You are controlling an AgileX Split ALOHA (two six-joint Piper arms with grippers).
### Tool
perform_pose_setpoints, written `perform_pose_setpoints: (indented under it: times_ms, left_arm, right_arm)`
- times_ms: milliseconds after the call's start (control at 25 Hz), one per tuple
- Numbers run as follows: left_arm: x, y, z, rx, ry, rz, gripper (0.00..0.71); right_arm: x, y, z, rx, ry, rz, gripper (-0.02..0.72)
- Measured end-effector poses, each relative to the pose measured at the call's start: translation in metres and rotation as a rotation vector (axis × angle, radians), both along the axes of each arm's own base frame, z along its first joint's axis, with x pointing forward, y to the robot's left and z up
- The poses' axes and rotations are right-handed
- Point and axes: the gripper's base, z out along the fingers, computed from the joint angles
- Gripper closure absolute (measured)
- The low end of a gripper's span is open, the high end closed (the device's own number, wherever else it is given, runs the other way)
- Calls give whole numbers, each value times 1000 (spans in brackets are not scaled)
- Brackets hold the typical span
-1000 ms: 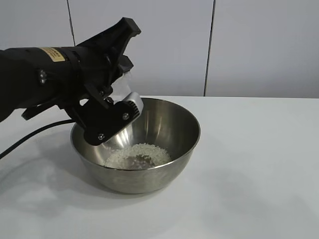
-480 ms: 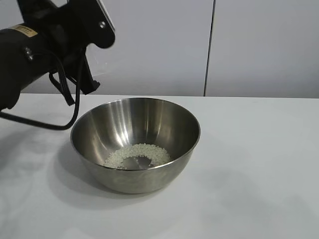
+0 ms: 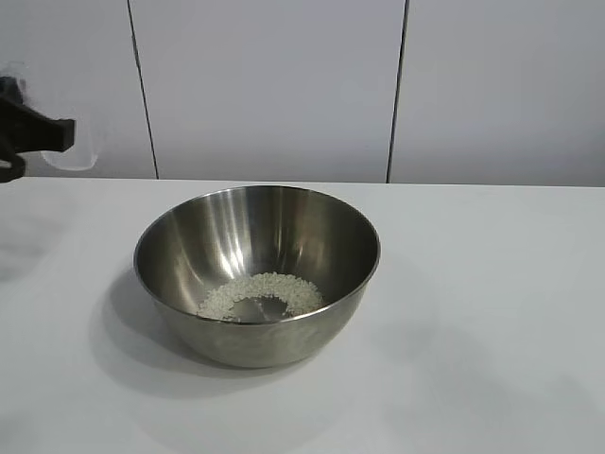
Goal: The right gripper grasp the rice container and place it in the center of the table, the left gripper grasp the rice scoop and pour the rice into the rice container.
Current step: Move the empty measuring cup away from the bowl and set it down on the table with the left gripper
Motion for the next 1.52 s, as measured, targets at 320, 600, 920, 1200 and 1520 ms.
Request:
perform_pose_setpoints:
  times_ms: [320, 600, 920, 1200, 1520]
  left_arm:
    - [-5, 41, -19, -132, 83, -77, 701]
    - [-4, 44, -85, -139, 298, -87, 701]
    - [0, 44, -97, -44, 313, -114, 701]
    - [1, 44, -97, -22, 304, -120, 659]
    - [-5, 43, -98, -24, 318, -125, 467]
  right_arm:
    - [0, 0, 0, 0, 5, 0, 252]
    - [0, 0, -1, 1, 7, 0, 252]
    - [0, 0, 0, -1, -1, -1, 252]
    - [0, 0, 1, -2, -8, 0, 252]
    - [0, 0, 1, -2, -8, 0, 252]
